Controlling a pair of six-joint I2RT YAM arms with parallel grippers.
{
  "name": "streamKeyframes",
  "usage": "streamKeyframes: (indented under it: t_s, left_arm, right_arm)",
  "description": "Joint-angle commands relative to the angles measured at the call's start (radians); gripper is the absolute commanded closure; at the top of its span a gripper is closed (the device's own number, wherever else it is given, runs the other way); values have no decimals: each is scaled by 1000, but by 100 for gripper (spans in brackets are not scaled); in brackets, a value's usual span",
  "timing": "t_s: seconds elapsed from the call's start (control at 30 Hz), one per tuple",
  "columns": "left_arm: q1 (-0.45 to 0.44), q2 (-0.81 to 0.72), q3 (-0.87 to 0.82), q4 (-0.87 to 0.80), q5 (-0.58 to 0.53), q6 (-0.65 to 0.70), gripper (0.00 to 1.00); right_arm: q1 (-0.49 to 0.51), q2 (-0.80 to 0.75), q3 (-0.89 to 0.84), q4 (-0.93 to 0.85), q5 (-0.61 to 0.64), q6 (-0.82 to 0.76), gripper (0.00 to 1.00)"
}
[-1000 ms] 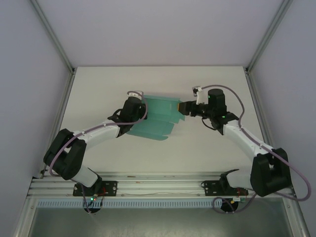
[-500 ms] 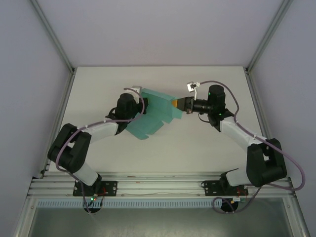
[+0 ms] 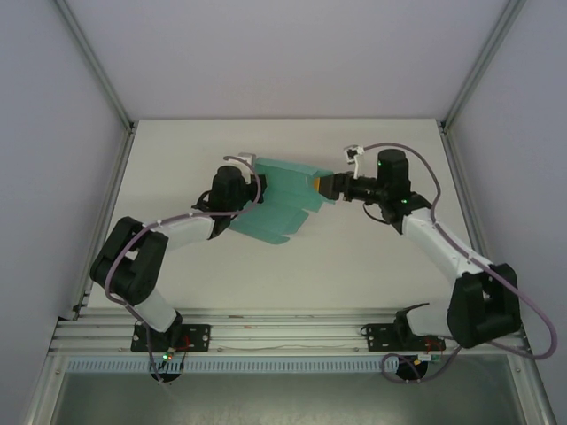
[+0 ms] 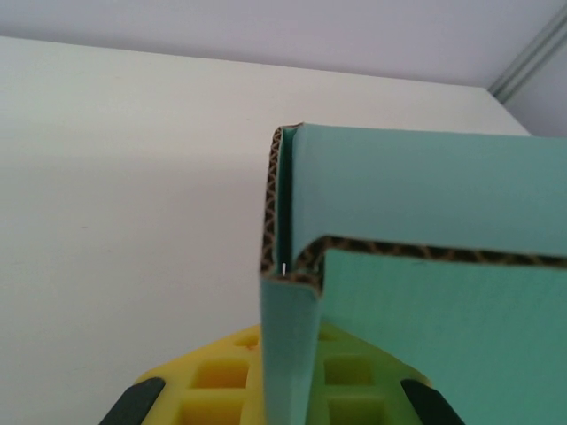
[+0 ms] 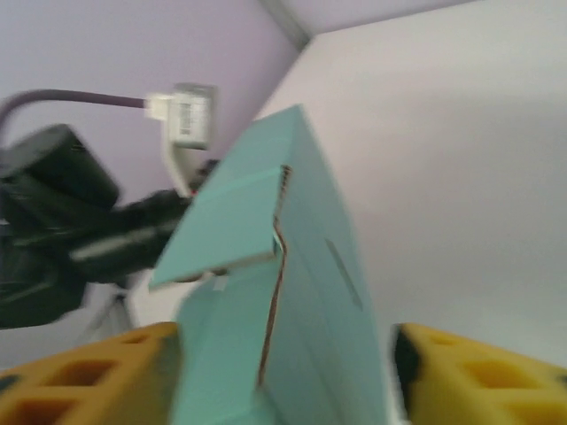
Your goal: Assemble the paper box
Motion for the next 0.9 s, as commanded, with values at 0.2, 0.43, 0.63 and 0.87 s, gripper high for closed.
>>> streamKeyframes:
  t_s: [0.2, 0.43, 0.63, 0.87]
  left_arm:
    - [-48, -75, 1, -116, -194, 20, 100]
    - [-81, -66, 47, -180, -271, -14, 100]
    - [-81, -70, 57, -177, -258, -51, 100]
    - [-90, -53, 76, -181, -238, -81, 100]
  right_arm:
    - [-1, -120, 34, -44, 406, -34, 0]
    - [39, 41, 104, -89, 392, -75, 0]
    - [70, 128, 65, -69, 488, -44, 0]
    - [168, 230, 64, 72, 552, -24, 0]
